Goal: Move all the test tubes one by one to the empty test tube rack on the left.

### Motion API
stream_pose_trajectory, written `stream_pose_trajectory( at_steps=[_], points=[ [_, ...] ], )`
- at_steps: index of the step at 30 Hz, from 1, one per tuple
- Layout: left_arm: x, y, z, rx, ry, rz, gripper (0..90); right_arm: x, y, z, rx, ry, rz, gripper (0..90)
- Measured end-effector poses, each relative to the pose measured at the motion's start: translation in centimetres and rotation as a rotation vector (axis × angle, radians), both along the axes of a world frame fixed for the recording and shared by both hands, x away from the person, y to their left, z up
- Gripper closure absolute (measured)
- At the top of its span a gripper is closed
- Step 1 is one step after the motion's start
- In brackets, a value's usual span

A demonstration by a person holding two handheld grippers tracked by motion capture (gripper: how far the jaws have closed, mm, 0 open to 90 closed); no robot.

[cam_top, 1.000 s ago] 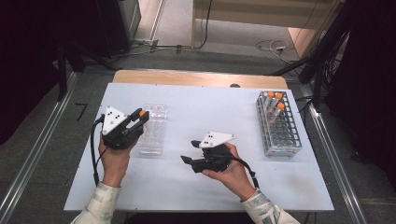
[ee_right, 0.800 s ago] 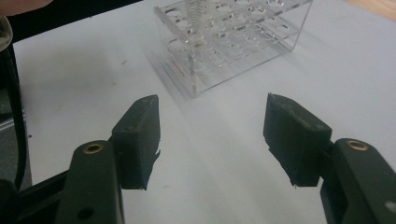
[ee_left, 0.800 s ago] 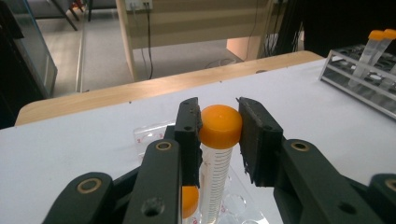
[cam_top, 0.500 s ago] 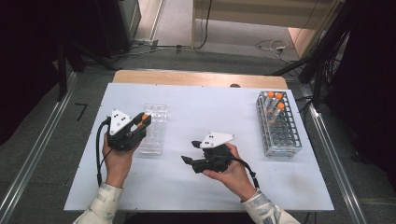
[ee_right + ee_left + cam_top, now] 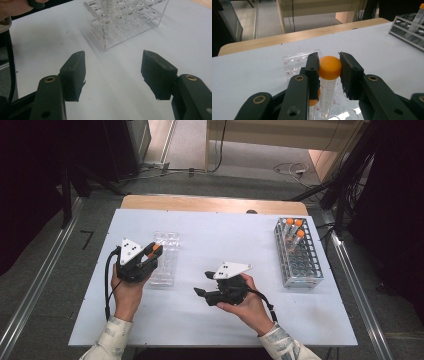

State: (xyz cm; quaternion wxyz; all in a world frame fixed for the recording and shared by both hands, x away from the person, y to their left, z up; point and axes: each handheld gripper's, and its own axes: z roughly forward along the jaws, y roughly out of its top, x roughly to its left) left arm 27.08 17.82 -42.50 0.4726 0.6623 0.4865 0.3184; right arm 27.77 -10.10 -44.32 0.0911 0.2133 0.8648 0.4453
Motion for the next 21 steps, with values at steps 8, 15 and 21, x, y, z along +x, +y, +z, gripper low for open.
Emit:
stream_pose_trajectory(
  at_steps=[8, 15, 21],
  points=[
    [-0.07, 0.14, 0.12, -0.028, -0.007, -0.008, 66.1, 0.02, 0.00, -0.06, -0.002, 0.002, 0.001, 35.0],
    [-0.20, 0.48, 0.32, -0.063, -0.008, -0.015, 62.6, 0.07, -0.07, -0.03, -0.002, 0.000, -0.002, 35.0],
    [-0.39, 0.71, 0.75, -0.135, -0.009, -0.034, 47.3, 0.20, -0.36, 0.08, 0.005, -0.002, -0.014, 34.0]
  ],
)
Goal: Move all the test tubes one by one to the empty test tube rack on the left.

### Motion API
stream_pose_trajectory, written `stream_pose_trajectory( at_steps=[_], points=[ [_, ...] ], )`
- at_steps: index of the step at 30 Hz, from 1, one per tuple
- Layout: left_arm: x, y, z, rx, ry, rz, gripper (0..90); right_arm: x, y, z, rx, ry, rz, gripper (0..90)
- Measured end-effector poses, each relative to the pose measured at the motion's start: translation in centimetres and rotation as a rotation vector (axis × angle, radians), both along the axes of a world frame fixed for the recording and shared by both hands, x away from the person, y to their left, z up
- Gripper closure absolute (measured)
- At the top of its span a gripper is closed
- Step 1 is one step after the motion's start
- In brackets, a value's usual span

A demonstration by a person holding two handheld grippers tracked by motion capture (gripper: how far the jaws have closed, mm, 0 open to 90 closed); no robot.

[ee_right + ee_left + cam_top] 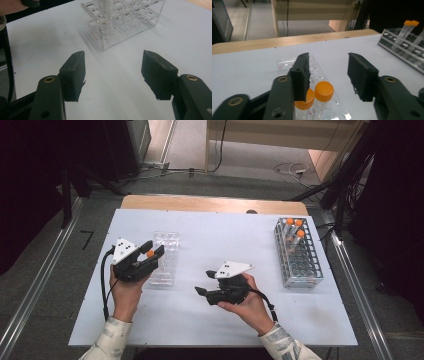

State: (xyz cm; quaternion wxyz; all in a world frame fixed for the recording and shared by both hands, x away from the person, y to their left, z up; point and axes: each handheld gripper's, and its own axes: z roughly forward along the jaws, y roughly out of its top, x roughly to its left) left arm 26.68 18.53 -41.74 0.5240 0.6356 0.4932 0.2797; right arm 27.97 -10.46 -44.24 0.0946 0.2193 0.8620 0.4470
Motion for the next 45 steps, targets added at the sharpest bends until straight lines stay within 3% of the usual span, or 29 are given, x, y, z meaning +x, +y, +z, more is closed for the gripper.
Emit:
stream_pose_trajectory(
  at_steps=[5, 12, 31, 37, 45],
  points=[
    [-0.2, 0.3, 0.4, -0.046, 0.011, 0.008, 30.2, 0.5, -0.9, 0.3, 0.012, -0.001, -0.046, 31.8],
    [-0.4, 0.4, 0.5, -0.061, 0.023, 0.034, 19.9, 1.9, -3.5, 1.0, 0.036, -0.035, -0.169, 29.4],
    [-0.8, 0.5, 0.6, -0.060, 0.017, 0.020, 18.1, 5.4, -14.3, 3.9, 0.044, -0.086, -0.489, 30.0],
    [-0.9, 0.7, 0.6, -0.066, 0.018, 0.021, 17.4, 6.4, -17.2, 3.8, 0.017, -0.075, -0.565, 30.3],
    [-1.0, 0.9, 0.6, -0.071, 0.012, 0.019, 16.8, 7.5, -19.4, 2.8, -0.021, -0.061, -0.630, 30.7]
  ],
)
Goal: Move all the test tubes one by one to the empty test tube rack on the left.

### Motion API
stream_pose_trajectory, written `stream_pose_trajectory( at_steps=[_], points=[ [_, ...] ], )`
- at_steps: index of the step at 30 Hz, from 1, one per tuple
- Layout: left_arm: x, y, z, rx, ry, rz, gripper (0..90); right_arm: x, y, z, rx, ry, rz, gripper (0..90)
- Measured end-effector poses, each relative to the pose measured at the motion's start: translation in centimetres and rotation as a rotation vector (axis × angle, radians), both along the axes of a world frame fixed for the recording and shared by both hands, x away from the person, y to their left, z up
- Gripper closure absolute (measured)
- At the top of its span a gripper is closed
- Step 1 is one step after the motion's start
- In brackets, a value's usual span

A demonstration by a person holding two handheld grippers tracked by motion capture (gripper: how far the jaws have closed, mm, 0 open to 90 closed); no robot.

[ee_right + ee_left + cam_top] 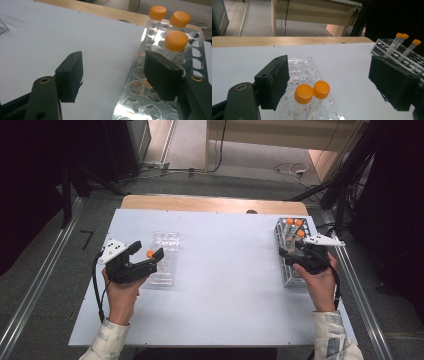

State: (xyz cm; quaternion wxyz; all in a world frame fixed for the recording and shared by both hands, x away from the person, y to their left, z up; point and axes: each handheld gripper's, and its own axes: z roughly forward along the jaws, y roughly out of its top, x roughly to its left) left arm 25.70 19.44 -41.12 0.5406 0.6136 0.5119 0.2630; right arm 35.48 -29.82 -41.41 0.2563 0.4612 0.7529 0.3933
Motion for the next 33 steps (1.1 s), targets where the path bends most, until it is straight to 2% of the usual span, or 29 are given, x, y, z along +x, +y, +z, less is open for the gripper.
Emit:
stream_pose_trajectory(
  at_steps=[10, 15, 18, 23, 33],
  points=[
    [-0.2, 0.0, 0.0, 0.005, -0.001, -0.009, 17.2, 1.6, -2.1, -0.6, 0.005, 0.006, -0.095, 34.6],
    [-0.2, 0.0, 0.0, 0.009, -0.004, -0.008, 17.2, 2.8, -2.4, -0.9, -0.039, 0.000, -0.125, 40.2],
    [-0.2, 0.1, 0.0, 0.005, -0.004, -0.003, 17.2, 3.4, -2.5, -0.9, -0.044, -0.011, -0.145, 45.7],
    [-0.2, 0.1, 0.0, 0.004, -0.007, -0.005, 17.2, 4.6, -2.7, -1.1, -0.061, 0.002, -0.138, 52.3],
    [-0.3, 0.3, 0.0, 0.005, -0.007, -0.004, 17.2, 5.8, -2.9, -1.4, -0.050, 0.041, -0.119, 63.5]
  ],
)
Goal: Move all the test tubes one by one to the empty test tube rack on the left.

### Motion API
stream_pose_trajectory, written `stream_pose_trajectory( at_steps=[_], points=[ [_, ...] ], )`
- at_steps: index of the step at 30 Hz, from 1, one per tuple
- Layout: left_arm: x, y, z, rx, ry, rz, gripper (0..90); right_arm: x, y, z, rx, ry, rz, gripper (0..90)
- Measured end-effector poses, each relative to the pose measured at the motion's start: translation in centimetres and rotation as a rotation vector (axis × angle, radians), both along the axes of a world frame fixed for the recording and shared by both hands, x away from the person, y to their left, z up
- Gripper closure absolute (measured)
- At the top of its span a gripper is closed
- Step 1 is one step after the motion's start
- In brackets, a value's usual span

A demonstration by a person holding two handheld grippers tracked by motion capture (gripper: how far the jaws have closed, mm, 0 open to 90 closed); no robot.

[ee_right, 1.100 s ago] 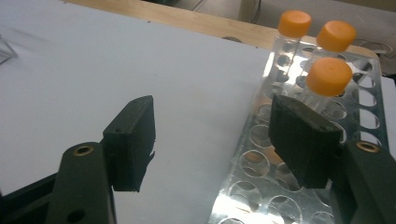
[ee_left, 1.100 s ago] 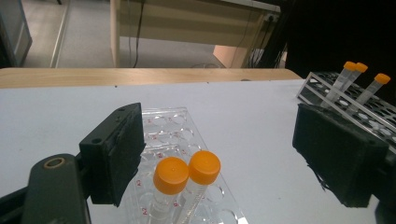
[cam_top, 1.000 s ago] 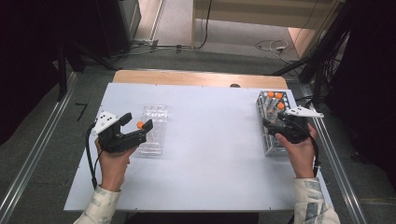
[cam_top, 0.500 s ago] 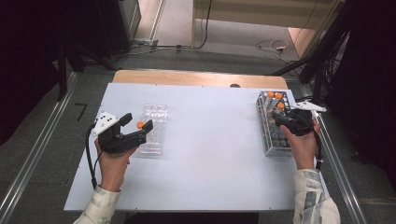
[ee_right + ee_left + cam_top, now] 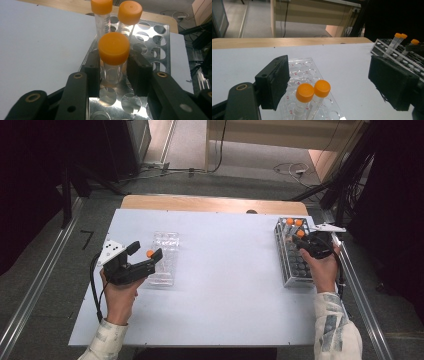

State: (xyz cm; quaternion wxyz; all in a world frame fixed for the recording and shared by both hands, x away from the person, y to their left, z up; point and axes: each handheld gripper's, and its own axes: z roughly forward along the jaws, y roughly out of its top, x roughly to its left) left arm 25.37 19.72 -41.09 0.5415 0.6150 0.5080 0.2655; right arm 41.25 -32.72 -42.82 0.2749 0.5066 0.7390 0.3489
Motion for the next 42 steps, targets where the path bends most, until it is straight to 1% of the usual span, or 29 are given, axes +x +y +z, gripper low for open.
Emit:
stream_pose_trajectory(
  at_steps=[4, 9, 12, 25, 31, 35, 38, 42],
  points=[
    [0.0, -0.1, 0.0, -0.001, 0.001, 0.000, 17.2, 0.2, 0.1, 0.0, -0.006, 0.007, 0.004, 69.6],
    [0.0, -0.1, -0.1, -0.001, 0.001, 0.000, 17.2, 0.2, 0.1, 0.0, -0.004, 0.007, 0.004, 71.2],
    [0.0, 0.0, -0.1, 0.002, 0.004, -0.001, 17.1, 0.1, -0.1, 0.2, 0.002, 0.000, 0.004, 71.3],
    [0.0, -0.1, -0.1, 0.008, 0.004, -0.008, 16.1, -0.8, 0.0, 2.5, 0.000, -0.057, 0.017, 71.3],
    [-0.1, -0.3, -0.1, 0.011, 0.001, -0.019, 15.2, -1.7, 0.0, 3.8, -0.001, -0.094, 0.022, 71.3],
    [-0.2, -0.4, 0.0, 0.012, 0.002, -0.024, 13.9, -2.8, 0.0, 4.9, 0.025, -0.126, 0.038, 71.4],
    [-0.2, -0.5, 0.0, 0.016, 0.005, -0.034, 12.2, -3.6, 0.4, 5.5, 0.042, -0.135, 0.070, 71.5],
    [-0.3, -0.9, 0.1, 0.010, 0.004, -0.059, 9.7, -4.6, 1.5, 5.8, 0.054, -0.137, 0.117, 71.5]
  ],
)
